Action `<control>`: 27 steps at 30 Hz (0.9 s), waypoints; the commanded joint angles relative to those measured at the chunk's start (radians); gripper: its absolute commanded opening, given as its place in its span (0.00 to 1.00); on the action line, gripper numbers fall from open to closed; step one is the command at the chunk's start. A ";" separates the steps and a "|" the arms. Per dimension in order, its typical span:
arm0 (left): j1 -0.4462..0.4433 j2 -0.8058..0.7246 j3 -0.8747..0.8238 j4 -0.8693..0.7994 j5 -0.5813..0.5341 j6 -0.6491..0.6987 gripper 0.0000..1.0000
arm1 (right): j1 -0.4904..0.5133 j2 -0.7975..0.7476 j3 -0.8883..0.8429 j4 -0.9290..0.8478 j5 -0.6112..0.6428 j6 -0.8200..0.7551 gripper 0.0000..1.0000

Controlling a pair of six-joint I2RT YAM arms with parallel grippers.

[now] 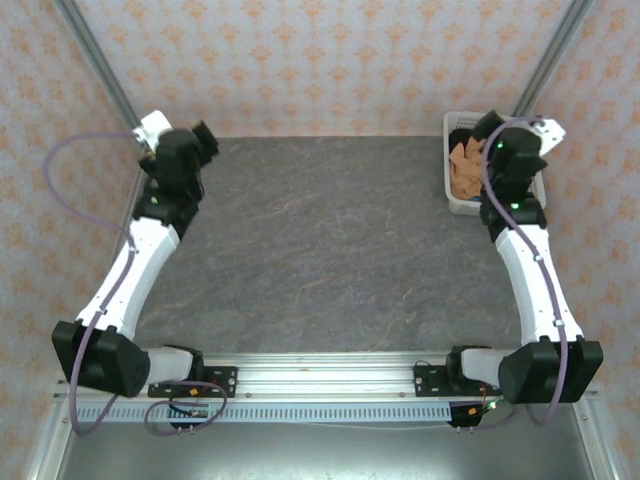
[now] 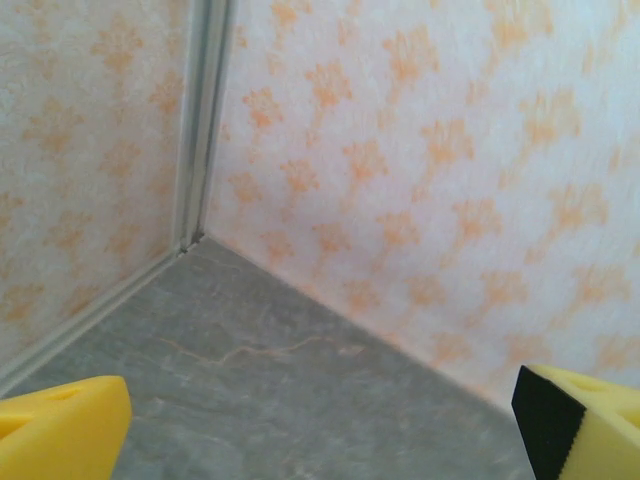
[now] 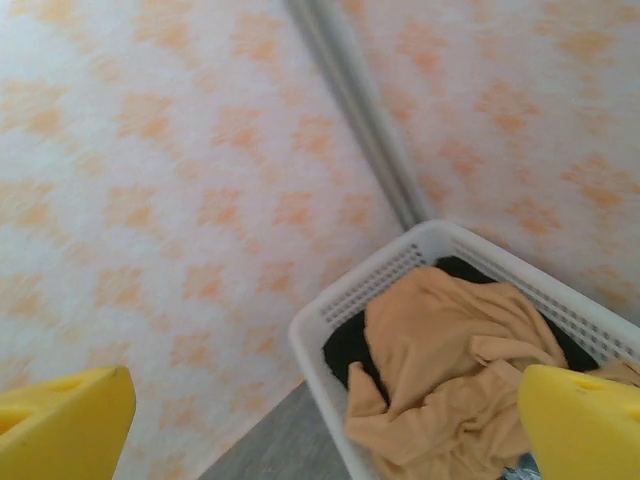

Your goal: Fold and stack the t-shirts

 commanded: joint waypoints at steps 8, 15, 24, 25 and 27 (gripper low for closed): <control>-0.131 0.233 0.179 -0.344 0.513 -0.137 0.97 | -0.127 0.489 0.289 -0.462 -0.224 0.227 1.00; -0.209 0.215 0.119 -0.333 0.563 -0.140 0.95 | -0.145 0.647 0.304 -0.311 -0.247 0.325 1.00; -0.214 0.176 0.097 -0.368 0.570 -0.122 0.94 | -0.153 0.826 0.431 -0.355 -0.274 0.435 0.99; -0.214 0.173 0.095 -0.370 0.571 -0.122 0.94 | -0.155 0.844 0.446 -0.369 -0.281 0.451 0.99; -0.214 0.167 0.087 -0.374 0.569 -0.122 0.93 | -0.155 0.873 0.482 -0.405 -0.277 0.471 0.99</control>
